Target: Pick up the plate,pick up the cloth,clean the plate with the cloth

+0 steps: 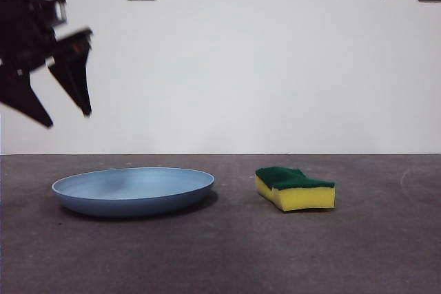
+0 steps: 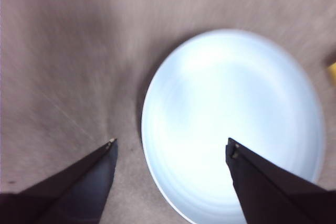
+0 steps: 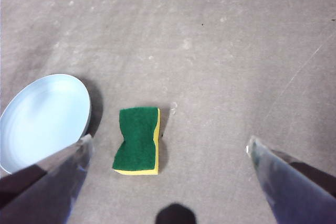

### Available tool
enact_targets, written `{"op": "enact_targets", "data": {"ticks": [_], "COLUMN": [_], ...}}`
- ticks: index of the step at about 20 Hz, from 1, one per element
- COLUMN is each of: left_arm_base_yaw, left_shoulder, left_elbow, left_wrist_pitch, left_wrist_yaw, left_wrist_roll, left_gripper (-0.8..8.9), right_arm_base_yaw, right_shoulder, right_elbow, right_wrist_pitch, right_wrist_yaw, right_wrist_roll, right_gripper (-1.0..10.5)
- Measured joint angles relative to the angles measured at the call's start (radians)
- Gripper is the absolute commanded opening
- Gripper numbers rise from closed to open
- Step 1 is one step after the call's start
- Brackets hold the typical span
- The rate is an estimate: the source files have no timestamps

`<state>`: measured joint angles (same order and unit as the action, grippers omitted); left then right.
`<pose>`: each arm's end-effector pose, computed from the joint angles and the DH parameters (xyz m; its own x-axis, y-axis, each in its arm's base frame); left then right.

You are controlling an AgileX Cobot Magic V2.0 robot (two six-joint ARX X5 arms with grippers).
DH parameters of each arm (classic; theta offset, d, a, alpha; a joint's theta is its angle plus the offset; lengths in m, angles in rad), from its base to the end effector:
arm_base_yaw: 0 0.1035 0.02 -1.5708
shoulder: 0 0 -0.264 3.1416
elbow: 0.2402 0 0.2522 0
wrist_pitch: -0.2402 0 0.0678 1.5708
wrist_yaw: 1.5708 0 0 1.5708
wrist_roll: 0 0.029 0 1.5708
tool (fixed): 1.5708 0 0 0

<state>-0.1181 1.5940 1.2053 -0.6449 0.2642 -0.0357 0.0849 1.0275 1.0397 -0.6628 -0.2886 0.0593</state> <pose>0.3214 -0.0458 0.2478 0.4598 -0.3175 -0.8293 0.2158 0.9458 -0.2425 0.2024 0.0255 0.3346 0.7359 0.3483 -0.5806 -0.2706 0.9374 0.2192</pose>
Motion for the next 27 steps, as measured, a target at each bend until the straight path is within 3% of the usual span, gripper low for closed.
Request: {"op": "enact_targets", "data": {"ticks": [8, 18, 19, 20, 21, 27], "left_arm_base_yaw": [-0.026, -0.031, -0.032, -0.034, -0.035, -0.053], "left_shoulder": [0.184, 0.262, 0.262, 0.263, 0.264, 0.254], "left_elbow": [0.0, 0.004, 0.004, 0.004, 0.004, 0.011], "left_wrist_pitch": [0.058, 0.105, 0.105, 0.106, 0.105, 0.1], "left_wrist_yaw": [-0.038, -0.048, -0.05, -0.053, -0.052, -0.04], "left_wrist_roll": [0.003, 0.009, 0.01, 0.01, 0.01, 0.021], "left_gripper": [3.42, 3.33, 2.39, 0.66, -0.19, -0.08], "right_arm_base_yaw": [0.0, 0.0, 0.0, 0.0, 0.0, 0.022], "right_shoulder": [0.0, 0.0, 0.0, 0.0, 0.0, 0.014], "right_elbow": [0.0, 0.0, 0.0, 0.0, 0.0, 0.0], "right_wrist_pitch": [0.0, -0.001, -0.001, -0.002, -0.001, 0.003], "right_wrist_yaw": [0.0, 0.0, 0.0, 0.0, 0.0, 0.0], "right_wrist_roll": [0.0, 0.0, 0.0, 0.0, 0.0, 0.001], "right_gripper": [5.0, 5.0, 5.0, 5.0, 5.0, 5.0]}}
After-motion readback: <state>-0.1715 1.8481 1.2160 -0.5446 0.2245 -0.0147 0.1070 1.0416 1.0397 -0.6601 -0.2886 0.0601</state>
